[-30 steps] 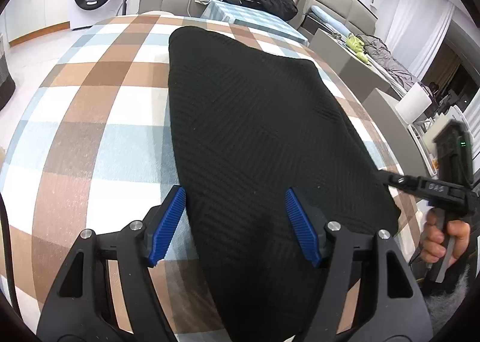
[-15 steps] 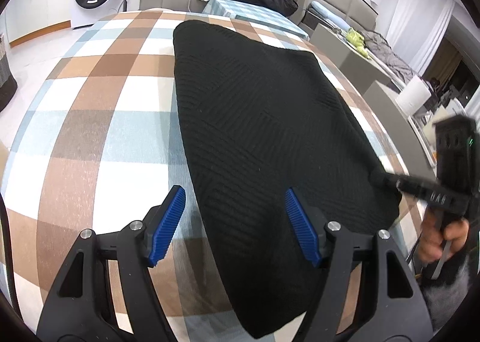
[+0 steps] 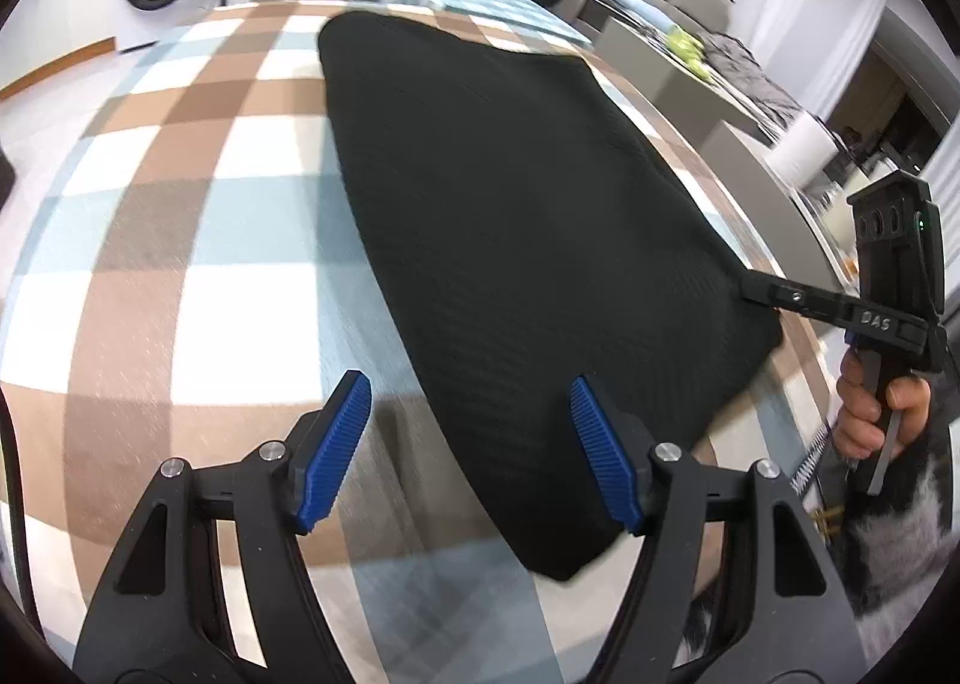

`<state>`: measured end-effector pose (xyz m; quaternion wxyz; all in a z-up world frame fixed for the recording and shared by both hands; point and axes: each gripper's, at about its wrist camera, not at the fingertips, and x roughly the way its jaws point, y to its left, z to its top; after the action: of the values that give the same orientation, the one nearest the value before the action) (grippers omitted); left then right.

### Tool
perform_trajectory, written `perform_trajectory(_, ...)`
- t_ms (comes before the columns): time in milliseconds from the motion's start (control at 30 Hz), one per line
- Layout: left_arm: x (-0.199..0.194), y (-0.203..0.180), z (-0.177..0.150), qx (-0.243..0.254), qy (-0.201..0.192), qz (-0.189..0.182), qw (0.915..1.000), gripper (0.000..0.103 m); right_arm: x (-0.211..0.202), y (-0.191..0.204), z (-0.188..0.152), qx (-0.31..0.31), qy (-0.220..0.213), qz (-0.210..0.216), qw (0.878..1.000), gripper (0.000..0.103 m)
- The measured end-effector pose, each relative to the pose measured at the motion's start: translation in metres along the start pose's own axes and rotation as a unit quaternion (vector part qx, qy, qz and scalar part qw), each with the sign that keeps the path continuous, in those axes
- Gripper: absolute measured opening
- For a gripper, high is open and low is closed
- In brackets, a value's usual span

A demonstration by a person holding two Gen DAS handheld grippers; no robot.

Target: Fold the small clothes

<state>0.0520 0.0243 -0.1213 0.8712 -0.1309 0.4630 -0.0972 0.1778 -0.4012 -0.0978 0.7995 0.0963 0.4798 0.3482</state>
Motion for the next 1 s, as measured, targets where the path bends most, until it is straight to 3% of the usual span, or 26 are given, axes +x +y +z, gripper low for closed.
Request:
perform_trajectory(133, -0.004, -0.007, -0.013, 0.023, 0.015, -0.001, 0.9996, 0.067, -0.015, -0.002, -0.017, -0.016, 0.002, 0.02, 1.0, 0.037)
perform_trajectory(233, -0.005, -0.01, -0.019, 0.033, 0.02, 0.001, 0.9992, 0.067, -0.017, 0.003, -0.027, -0.042, 0.002, 0.009, 0.999, 0.037)
perform_trajectory(300, -0.004, -0.009, -0.021, 0.034, 0.022, 0.005, 0.9992, 0.067, -0.013, 0.005, -0.025, -0.055, -0.002, 0.009, 0.998, 0.023)
perform_trajectory(333, -0.003, -0.008, -0.022, 0.032, 0.023, 0.005, 0.9992, 0.067, -0.011, 0.005, -0.024, -0.059, -0.011, 0.019, 0.998, 0.009)
perform_trajectory(467, -0.003, -0.008, -0.024, 0.036, 0.026, 0.009, 0.999, 0.067, -0.011, -0.002, -0.011, -0.045, -0.037, 0.021, 0.998, 0.004)
perform_trajectory(567, -0.003, -0.008, -0.023, 0.039, 0.028, 0.012, 0.9988, 0.067, -0.017, -0.01, -0.008, -0.022, -0.04, -0.037, 0.998, 0.005)
perform_trajectory(600, -0.003, -0.007, -0.022, 0.038, 0.028, 0.011, 0.9988, 0.067, -0.019, -0.014, -0.011, -0.003, -0.035, -0.039, 0.999, 0.005)
perform_trajectory(700, -0.004, -0.007, -0.019, 0.036, 0.028, 0.01, 0.9989, 0.067, -0.037, -0.023, -0.027, 0.041, -0.04, -0.015, 0.998, 0.01)
perform_trajectory(867, 0.0, -0.008, -0.012, 0.046, 0.031, 0.0, 0.9985, 0.067, -0.041, -0.019, -0.053, 0.1, -0.036, 0.051, 0.993, 0.042)
perform_trajectory(1000, 0.007, -0.011, -0.008, 0.056, 0.037, -0.001, 0.9977, 0.067, -0.019, -0.018, -0.057, 0.14, -0.024, 0.068, 0.988, 0.042)
